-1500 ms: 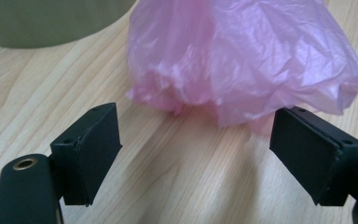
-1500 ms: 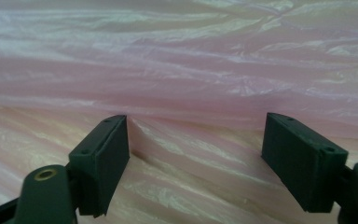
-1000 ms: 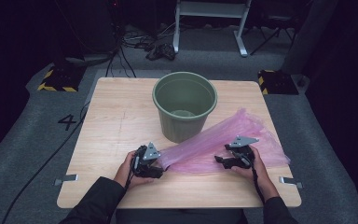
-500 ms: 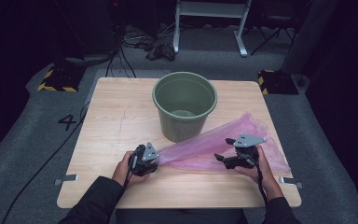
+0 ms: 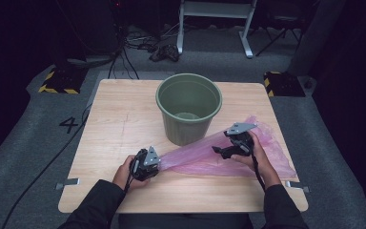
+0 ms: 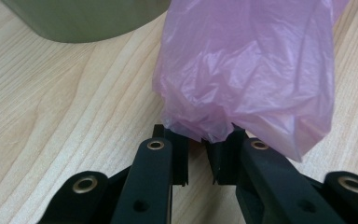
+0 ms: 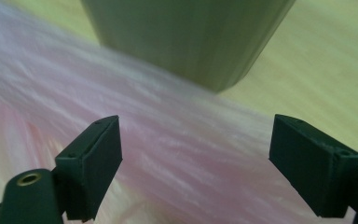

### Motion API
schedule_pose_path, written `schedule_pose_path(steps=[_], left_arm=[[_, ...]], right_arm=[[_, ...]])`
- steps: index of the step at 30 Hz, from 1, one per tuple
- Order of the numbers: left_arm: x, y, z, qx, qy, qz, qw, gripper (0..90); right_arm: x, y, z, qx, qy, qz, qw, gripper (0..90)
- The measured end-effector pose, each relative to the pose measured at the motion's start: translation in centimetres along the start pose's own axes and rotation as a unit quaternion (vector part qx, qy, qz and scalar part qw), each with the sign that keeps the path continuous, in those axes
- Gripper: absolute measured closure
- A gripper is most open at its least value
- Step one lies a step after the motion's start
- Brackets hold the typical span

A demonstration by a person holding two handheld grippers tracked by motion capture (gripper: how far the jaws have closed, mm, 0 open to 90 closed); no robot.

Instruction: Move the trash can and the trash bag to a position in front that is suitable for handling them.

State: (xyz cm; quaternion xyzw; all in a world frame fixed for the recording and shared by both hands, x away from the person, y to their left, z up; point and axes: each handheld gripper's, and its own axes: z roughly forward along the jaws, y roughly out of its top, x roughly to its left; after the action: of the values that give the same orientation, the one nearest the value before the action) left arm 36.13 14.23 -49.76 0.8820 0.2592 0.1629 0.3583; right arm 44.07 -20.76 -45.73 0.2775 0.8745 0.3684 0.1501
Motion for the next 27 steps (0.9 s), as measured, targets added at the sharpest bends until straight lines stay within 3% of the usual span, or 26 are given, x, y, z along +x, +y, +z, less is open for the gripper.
schedule_pose_path(steps=[6,10,12,14,20,24,27], left_arm=[[0.2,-0.1,-0.1,-0.002,-0.004,-0.009,0.9999,77.7],[0.4,-0.2,-0.1,-0.002,-0.004,-0.015,0.9999,77.7],[0.4,-0.2,-0.1,-0.002,-0.003,-0.015,0.9999,77.8],[0.4,-0.2,-0.1,-0.001,-0.001,-0.015,0.9999,78.3],[0.8,-0.3,0.0,-0.003,0.004,-0.025,0.9997,76.6],[1.0,-0.3,0.0,-0.004,0.014,-0.03,0.9995,74.7],[1.1,-0.2,0.1,-0.005,0.019,-0.033,0.9993,74.2]], right_arm=[[0.9,-0.9,1.2,0.061,0.062,-0.031,0.9957,18.9],[1.7,-1.9,1.4,0.078,0.101,-0.043,0.9908,18.0],[2.1,-2.3,1.4,0.083,0.098,-0.054,0.9903,19.2],[2.2,-2.7,1.3,0.078,0.102,-0.043,0.9908,19.1],[2.6,-3.7,0.8,0.057,0.096,-0.041,0.9929,19.6],[3.1,-4.2,0.8,0.038,0.076,-0.041,0.9955,21.4],[3.4,-4.3,0.7,0.027,0.069,-0.035,0.9966,30.7]])
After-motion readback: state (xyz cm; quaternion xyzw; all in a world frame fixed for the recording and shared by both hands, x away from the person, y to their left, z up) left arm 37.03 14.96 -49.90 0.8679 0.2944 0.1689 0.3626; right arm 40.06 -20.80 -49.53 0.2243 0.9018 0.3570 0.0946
